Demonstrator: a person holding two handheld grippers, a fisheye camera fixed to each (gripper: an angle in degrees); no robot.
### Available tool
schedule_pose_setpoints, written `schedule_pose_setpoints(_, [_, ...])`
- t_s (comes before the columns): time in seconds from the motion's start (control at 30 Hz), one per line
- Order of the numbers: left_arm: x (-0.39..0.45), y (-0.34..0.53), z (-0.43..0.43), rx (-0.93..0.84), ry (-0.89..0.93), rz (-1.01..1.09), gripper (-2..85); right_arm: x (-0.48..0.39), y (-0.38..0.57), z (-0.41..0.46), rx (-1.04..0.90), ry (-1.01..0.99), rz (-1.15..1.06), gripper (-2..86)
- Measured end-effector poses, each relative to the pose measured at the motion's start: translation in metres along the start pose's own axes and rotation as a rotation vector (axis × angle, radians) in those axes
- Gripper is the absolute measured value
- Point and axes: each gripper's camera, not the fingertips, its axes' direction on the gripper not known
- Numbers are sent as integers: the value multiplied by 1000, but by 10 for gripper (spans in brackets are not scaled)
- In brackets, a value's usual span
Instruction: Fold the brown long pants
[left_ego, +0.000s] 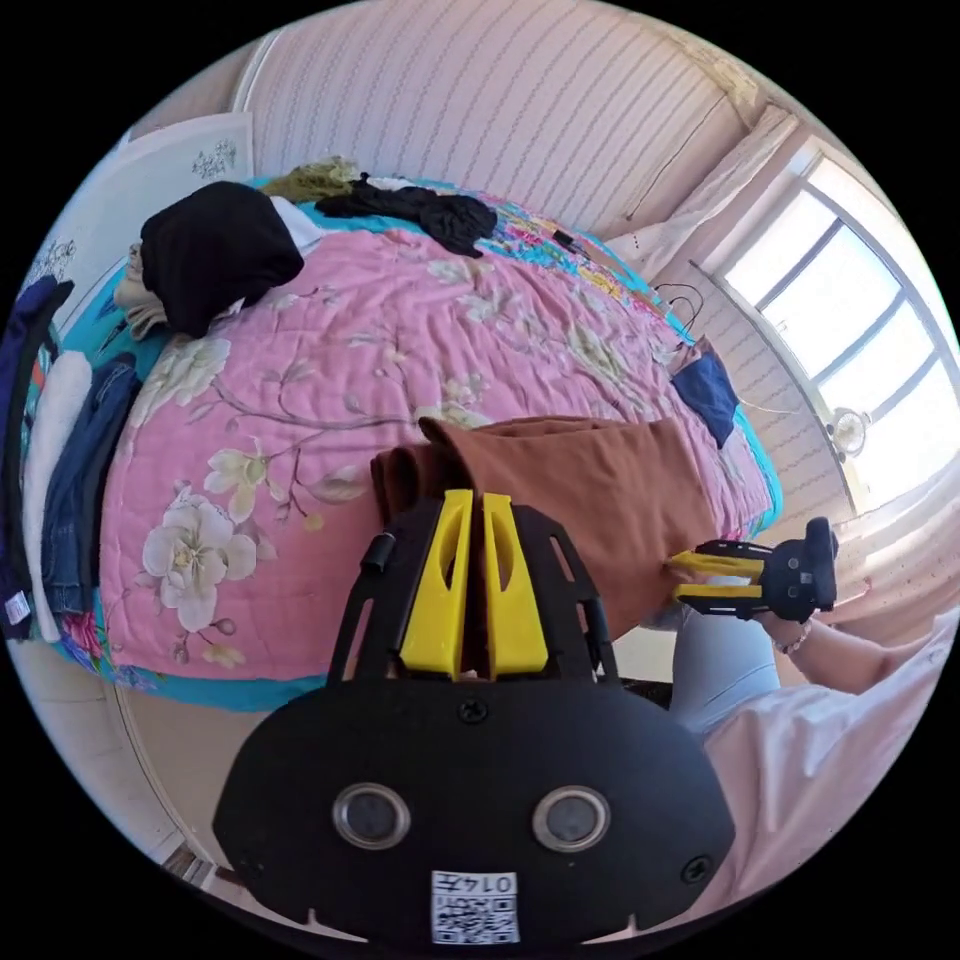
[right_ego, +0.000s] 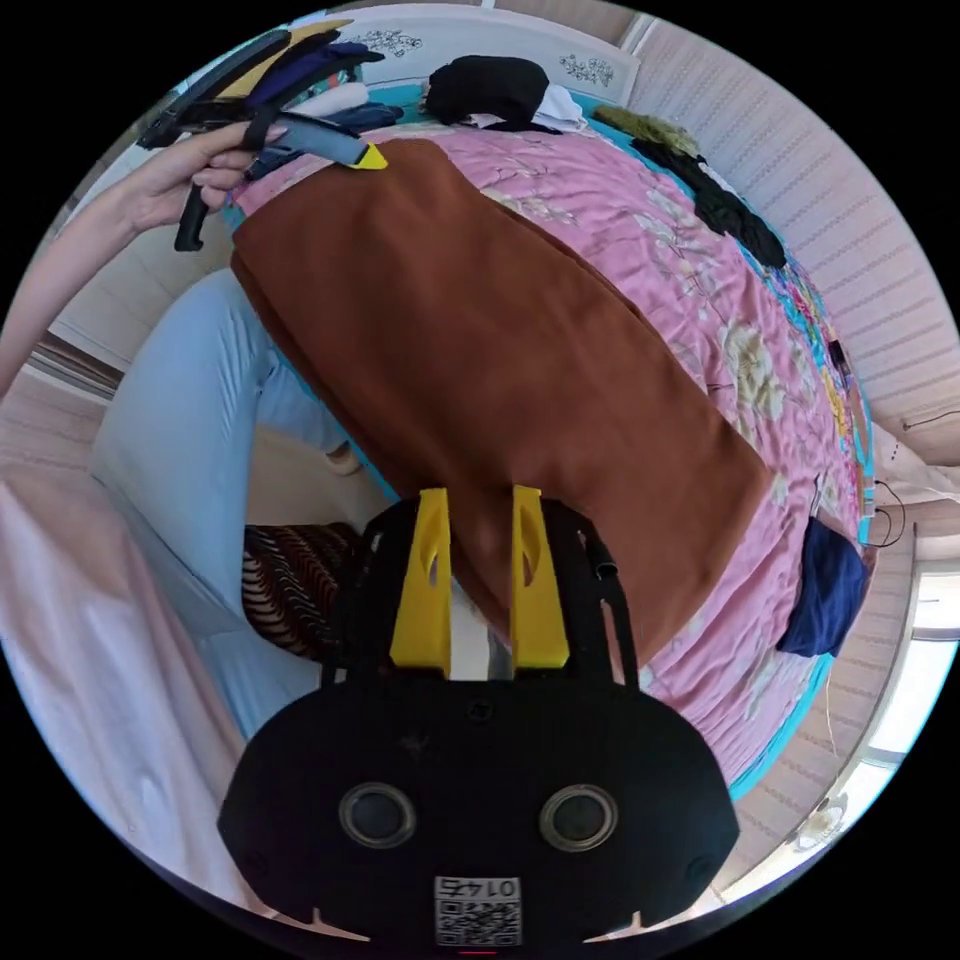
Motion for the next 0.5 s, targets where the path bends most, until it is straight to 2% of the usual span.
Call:
schedule_pose_setpoints(0.07, [16,-11,-28,124,13,75,-6,1,8,-16,76,-12,36,30])
schedule_pose_setpoints(0.13, [22,-19,-32,144,-24,94,-6,-1,10,-24,126,17,44,24])
schedule_pose_setpoints(0.2, [17,-25,-13,64,-97,79,-3,-2,7,-18,132,14,45,24])
schedule_pose_setpoints(0.27, [-4,-22,35,-191,-102,-69,2,-1,0,8,31,-65,41,30])
schedule_pose_setpoints(0.3, [-8,-18,43,-232,-87,-87,3,-2,-1,14,3,-85,35,33])
schedule_pose_setpoints(0.5, [-10,6,10,-82,-25,-137,-6,-4,18,8,81,-107,51,13])
